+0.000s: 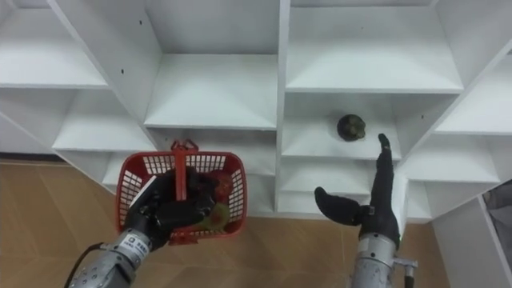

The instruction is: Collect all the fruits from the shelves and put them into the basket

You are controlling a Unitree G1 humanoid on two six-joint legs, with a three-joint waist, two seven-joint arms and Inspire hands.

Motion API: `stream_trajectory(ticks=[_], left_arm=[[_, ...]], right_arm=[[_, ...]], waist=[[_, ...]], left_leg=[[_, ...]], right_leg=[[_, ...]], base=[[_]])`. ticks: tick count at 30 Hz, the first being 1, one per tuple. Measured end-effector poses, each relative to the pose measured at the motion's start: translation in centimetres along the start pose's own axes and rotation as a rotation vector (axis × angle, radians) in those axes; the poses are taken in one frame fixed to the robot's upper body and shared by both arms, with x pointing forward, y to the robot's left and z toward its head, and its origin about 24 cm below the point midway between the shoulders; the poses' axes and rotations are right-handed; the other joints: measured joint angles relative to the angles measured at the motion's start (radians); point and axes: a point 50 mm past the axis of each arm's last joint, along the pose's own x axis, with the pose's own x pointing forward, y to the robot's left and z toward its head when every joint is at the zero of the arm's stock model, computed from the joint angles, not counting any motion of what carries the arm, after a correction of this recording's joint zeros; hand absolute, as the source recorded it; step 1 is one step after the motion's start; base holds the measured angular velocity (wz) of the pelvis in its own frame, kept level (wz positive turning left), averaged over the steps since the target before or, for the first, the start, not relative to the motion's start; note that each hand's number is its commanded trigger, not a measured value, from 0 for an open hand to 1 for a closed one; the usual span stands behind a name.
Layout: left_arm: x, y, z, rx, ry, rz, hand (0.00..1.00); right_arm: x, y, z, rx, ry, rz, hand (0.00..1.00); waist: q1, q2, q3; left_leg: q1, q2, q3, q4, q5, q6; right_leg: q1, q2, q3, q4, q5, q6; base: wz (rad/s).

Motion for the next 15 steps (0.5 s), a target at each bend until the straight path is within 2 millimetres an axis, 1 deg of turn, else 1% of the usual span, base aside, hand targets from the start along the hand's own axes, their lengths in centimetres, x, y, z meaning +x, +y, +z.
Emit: stream_trajectory(ticks=[2,6,11,15], left_arm=[[0.0,0.0,0.0,0.0,0.002,0.002,1.0],[0.0,0.2,-0.1,0.002,0.006,0.011,1.0],[-0.1,0.9,-1.0,-0.003,0.051,0.041,1.0],[-0.2,1.2,-1.1,0.013,0.06,0.045,1.0]], right_arm=[[0.1,-0.1,0.1,0.002,-0.003,-0.027,0.0],[0.6,-0.1,0.3,-0.005,-0.016,-0.065,0.0],[2.0,0.0,0.9,-0.028,-0.038,-0.094,0.0],[2.9,-0.3,1.6,-0.034,-0.071,-0.112,0.0]], waist=[[-0.001,0.001,0.0031],[-0.002,0.0,0.0064],[-0.002,0.0,0.0066],[-0.002,-0.001,0.0068]], left_leg=[[-0.004,0.0,0.002,0.0,0.0,0.0],[-0.021,-0.001,0.001,0.002,0.0,0.0],[-0.036,-0.001,0.0,0.003,0.0,0.0],[-0.043,-0.002,-0.002,0.003,0.001,0.0]], right_leg=[[-0.005,0.0,0.001,0.001,0.0,0.0],[-0.022,0.001,0.002,0.005,0.0,0.0],[-0.037,-0.002,-0.001,0.008,0.0,0.0],[-0.044,-0.008,-0.01,0.01,-0.002,0.0]], base=[[0.0],[0.0],[0.0],[0.03]])
